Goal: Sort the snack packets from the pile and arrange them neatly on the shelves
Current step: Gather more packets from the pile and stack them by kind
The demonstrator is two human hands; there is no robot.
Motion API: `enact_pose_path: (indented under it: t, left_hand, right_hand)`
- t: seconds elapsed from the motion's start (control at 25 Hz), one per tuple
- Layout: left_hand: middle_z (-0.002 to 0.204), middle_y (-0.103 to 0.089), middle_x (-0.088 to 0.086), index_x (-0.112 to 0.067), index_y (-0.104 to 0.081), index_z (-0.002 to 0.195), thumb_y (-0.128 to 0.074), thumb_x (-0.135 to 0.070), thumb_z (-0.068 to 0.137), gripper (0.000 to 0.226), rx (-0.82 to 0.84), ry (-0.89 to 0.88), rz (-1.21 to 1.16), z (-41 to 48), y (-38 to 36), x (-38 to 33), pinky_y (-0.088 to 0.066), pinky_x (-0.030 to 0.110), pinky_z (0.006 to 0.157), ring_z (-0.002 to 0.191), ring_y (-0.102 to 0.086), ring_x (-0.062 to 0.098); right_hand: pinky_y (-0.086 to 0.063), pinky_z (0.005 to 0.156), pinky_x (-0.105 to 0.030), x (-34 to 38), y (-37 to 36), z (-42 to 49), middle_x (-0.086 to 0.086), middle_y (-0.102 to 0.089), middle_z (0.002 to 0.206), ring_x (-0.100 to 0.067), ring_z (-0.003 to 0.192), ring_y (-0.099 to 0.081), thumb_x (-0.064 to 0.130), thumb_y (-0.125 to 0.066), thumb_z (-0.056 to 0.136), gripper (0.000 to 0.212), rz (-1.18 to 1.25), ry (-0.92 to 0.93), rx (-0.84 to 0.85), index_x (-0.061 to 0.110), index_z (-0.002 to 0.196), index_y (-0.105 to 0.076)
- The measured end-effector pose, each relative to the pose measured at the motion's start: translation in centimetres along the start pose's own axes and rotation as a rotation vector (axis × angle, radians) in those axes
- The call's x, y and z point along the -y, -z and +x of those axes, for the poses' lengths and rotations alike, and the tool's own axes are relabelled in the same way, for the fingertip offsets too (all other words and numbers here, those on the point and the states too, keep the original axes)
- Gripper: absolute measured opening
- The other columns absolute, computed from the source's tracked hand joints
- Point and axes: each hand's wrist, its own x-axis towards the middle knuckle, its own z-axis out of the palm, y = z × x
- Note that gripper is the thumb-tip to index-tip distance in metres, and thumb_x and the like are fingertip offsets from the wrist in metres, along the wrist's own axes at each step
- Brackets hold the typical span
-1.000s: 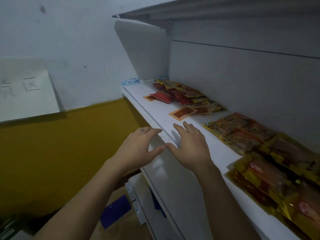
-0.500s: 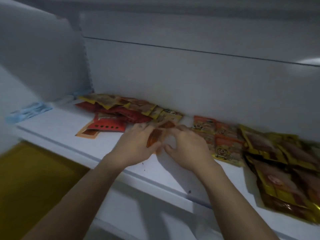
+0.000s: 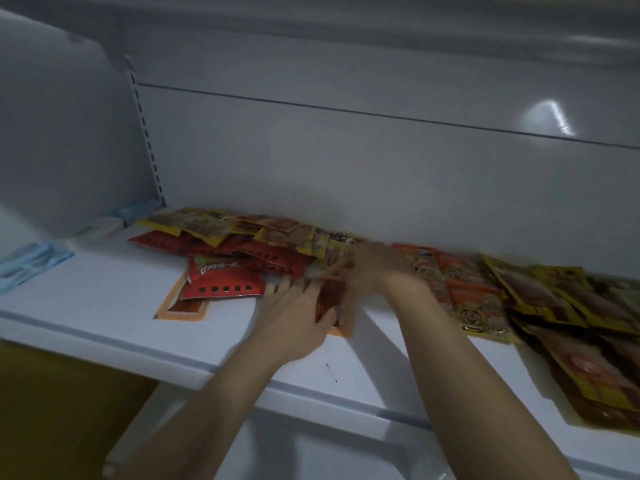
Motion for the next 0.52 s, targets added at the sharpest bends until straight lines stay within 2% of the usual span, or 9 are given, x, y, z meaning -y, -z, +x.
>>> enact_pose_path:
  t: [0.04,0.12,0.32,0.44,0.52]
  left_hand:
    - [0.138,-0.050,-0.001,-0.027,-0.042,0.140,-0.038,-0.052,0.098,0.049,-0.010,0.000,-0.019,-0.1,0.0,0.0,-0.031,0.039,0.099,0.127,-0.039,0.023]
    - [0.139,-0.049,-0.002,-0.028,-0.041,0.141,-0.038,-0.044,0.100,0.044,-0.025,0.021,-0.067,-0.3,0.2,0.1,-0.030,0.038,0.100,0.127,-0.038,0.022]
    - [0.127,-0.056,0.001,-0.026,-0.056,0.126,-0.040,-0.034,0.092,0.039,-0.199,0.042,-0.119,-0.3,0.3,0.6,-0.034,0.038,0.091,0.115,-0.046,0.024]
    - [0.117,-0.062,0.001,-0.024,-0.065,0.114,-0.045,-0.029,0.084,0.036,-0.286,0.049,-0.088,0.1,0.5,0.7,-0.040,0.039,0.085,0.108,-0.052,0.026]
    - [0.108,-0.065,0.001,-0.024,-0.068,0.104,-0.048,-0.026,0.081,0.031,-0.303,0.033,-0.038,0.6,0.9,0.8,-0.042,0.038,0.080,0.102,-0.055,0.026]
  right_hand:
    - [-0.051,0.074,-0.031,0.0,-0.1,0.6,-0.003,-0.067,0.110,-0.024,0.092,-0.062,0.030,-0.054,0.089,0.023,0.021,-0.030,-0.046,0.021,0.105,-0.068]
    - [-0.051,0.081,-0.035,0.2,-0.6,1.6,-0.008,-0.065,0.114,-0.029,0.100,-0.061,0.032,-0.053,0.089,0.028,0.079,-0.058,-0.123,0.015,0.109,-0.065]
    - [-0.038,0.097,-0.039,0.5,-3.7,1.9,-0.007,-0.060,0.125,-0.029,0.119,-0.053,0.040,-0.045,0.097,0.035,0.024,0.044,-0.342,0.026,0.126,-0.058]
    - [-0.035,0.103,-0.041,-0.3,-4.5,2.6,-0.009,-0.057,0.132,-0.030,0.124,-0.050,0.040,-0.043,0.097,0.040,0.035,0.011,-0.327,0.025,0.134,-0.053]
    - [-0.041,0.100,-0.043,-0.8,-5.1,3.0,-0.011,-0.059,0.127,-0.033,0.118,-0.053,0.042,-0.040,0.097,0.039,0.080,-0.030,-0.270,0.025,0.129,-0.056]
